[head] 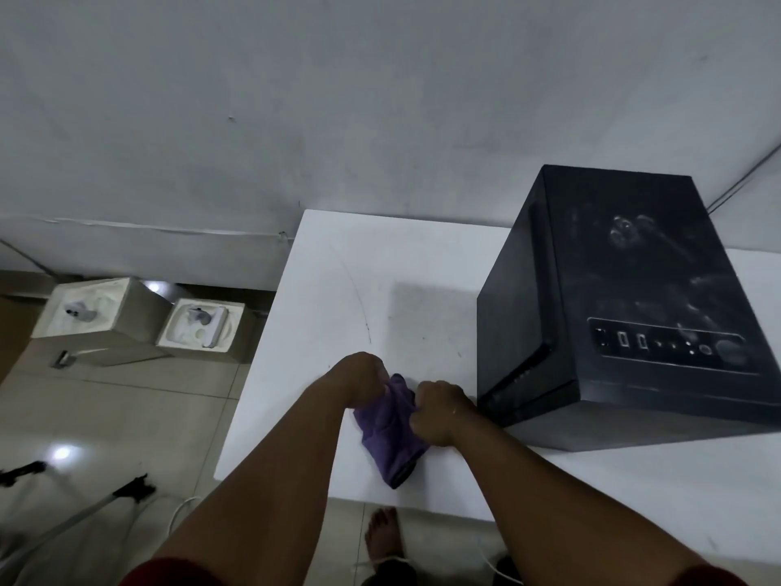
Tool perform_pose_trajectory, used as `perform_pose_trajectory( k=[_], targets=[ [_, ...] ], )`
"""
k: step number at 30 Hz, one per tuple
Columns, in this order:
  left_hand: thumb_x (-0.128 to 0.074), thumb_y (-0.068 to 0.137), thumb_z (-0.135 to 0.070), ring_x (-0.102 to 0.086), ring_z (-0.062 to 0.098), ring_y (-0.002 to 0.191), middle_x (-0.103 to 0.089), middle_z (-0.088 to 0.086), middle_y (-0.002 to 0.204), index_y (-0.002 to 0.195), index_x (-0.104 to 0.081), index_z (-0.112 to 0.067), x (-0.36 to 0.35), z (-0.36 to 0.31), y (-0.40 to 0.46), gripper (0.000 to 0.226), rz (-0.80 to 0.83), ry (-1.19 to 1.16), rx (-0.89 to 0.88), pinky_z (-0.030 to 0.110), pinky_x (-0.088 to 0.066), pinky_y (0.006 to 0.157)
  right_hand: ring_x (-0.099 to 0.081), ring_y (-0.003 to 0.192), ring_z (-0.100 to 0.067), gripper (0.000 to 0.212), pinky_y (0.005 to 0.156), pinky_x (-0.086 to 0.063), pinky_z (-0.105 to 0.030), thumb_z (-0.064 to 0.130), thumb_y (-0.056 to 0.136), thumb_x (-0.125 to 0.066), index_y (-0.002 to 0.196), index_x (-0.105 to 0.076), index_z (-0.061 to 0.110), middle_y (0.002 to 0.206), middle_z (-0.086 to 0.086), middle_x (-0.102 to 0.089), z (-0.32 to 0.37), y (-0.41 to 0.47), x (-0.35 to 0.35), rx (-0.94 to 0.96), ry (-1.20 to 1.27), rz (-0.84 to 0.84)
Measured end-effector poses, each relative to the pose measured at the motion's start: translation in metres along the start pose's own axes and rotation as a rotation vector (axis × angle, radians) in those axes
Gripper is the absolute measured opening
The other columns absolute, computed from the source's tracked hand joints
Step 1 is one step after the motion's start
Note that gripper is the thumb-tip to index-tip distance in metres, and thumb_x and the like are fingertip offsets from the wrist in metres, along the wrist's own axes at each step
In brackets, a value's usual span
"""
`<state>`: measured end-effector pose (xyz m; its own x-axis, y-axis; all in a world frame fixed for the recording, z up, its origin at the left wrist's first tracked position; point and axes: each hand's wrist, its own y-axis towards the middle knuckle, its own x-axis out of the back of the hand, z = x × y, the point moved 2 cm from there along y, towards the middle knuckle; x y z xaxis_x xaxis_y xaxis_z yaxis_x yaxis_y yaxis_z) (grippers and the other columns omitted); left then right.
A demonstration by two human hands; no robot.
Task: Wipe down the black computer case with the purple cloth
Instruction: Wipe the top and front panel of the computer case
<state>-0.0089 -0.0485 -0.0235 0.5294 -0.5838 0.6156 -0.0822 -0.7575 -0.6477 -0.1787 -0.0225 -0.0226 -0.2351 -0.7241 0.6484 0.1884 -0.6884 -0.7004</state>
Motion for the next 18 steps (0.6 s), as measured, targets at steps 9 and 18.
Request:
perform_pose_trajectory(
  k=[9,18],
  targets=[
    [-0.059,0.094,-0.008,-0.068,0.019,0.080,-0.076,0.014,0.092,0.102,-0.065,-0.009,0.086,-0.023,-0.040,0.010,-0.204,-0.413,-0.069,0.028,-0.051,0.069,-0.064,0.094,-0.015,0.014,0.079,-0.048,-0.025,0.027,0.087,-0.075,0.093,-0.062,0.027,0.102,0.008,-0.068,0.044,-0.028,0.067,0.168,0.489,-0.316],
    [-0.060,0.100,-0.014,-0.064,0.020,0.078,-0.070,0.008,0.089,0.097,-0.063,-0.014,0.155,-0.061,-0.080,0.004,-0.417,-0.602,-0.285,0.037,-0.054,0.075,-0.065,0.083,-0.002,0.028,0.066,-0.047,-0.008,0.024,0.087,-0.083,0.109,-0.065,0.026,0.093,0.016,-0.067,0.065,-0.084,0.141,0.237,0.815,-0.572]
  ],
)
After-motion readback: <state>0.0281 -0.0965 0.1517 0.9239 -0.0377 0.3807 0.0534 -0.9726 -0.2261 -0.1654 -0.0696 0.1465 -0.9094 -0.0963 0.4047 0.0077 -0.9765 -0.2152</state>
